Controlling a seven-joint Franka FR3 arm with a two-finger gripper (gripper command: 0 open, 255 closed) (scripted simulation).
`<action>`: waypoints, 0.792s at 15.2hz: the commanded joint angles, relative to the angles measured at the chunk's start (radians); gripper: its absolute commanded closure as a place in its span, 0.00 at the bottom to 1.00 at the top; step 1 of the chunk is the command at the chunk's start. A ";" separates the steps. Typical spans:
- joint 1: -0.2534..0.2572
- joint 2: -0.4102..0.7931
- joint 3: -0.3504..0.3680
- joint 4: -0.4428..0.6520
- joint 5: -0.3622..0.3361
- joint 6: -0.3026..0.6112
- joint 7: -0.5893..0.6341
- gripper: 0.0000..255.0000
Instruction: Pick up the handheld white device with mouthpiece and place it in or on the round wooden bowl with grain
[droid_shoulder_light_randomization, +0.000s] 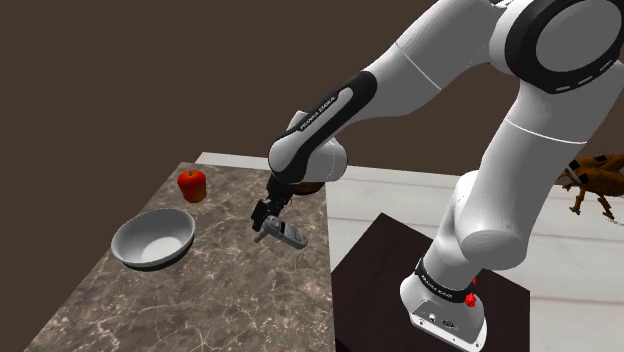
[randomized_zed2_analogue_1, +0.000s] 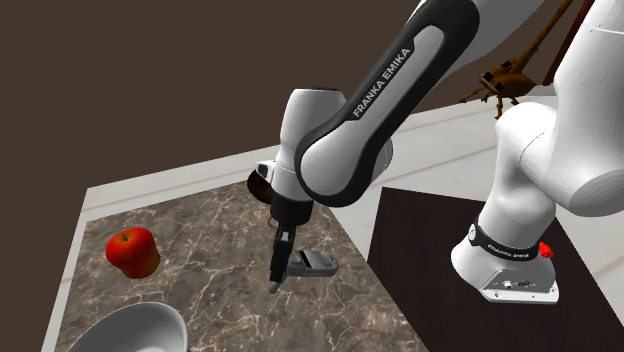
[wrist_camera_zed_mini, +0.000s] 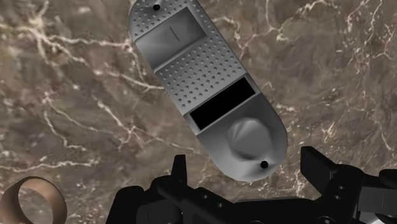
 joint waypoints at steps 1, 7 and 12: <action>0.000 0.002 0.000 0.000 0.003 0.002 -0.003 0.00; 0.000 0.002 0.000 0.000 0.003 0.002 -0.003 1.00; 0.000 0.002 0.000 0.000 0.003 0.002 -0.003 1.00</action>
